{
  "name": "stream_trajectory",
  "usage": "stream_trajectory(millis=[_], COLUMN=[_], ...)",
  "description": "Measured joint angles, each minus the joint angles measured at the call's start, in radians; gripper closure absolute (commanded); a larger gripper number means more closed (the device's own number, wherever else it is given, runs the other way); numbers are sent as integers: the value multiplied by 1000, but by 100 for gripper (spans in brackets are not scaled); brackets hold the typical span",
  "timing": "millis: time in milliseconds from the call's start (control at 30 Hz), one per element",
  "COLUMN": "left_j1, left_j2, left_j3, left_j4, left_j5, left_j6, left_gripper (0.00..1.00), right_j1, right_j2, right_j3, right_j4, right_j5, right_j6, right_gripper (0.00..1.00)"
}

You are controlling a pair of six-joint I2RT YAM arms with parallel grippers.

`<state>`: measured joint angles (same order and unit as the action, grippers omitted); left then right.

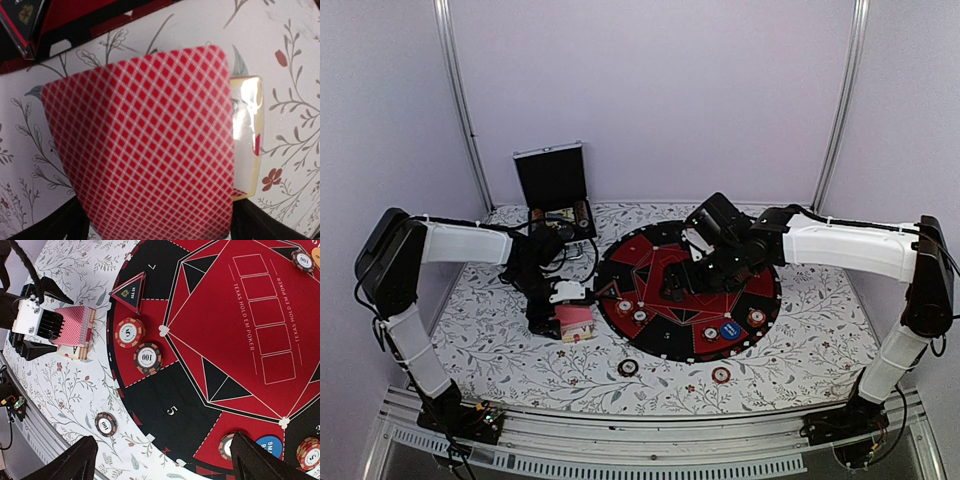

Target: Distribute texas hold em gaming equipment

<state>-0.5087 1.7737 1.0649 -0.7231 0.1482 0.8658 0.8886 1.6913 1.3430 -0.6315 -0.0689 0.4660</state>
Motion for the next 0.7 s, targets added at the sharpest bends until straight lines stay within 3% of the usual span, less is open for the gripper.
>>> stream_trajectory(millis=[500, 700], left_j1=[0, 0], left_j2=[2, 1], left_j3=[-17, -25], left_j4=[39, 55], left_j5=[-1, -7], left_j6=[-3, -5], left_gripper=[17, 26], right_j1=[-12, -19], right_j2=[-1, 0], right_j3=[-87, -106], right_j4=[106, 158], right_j5=[-95, -145], right_j6=[53, 79], right_gripper=[4, 4])
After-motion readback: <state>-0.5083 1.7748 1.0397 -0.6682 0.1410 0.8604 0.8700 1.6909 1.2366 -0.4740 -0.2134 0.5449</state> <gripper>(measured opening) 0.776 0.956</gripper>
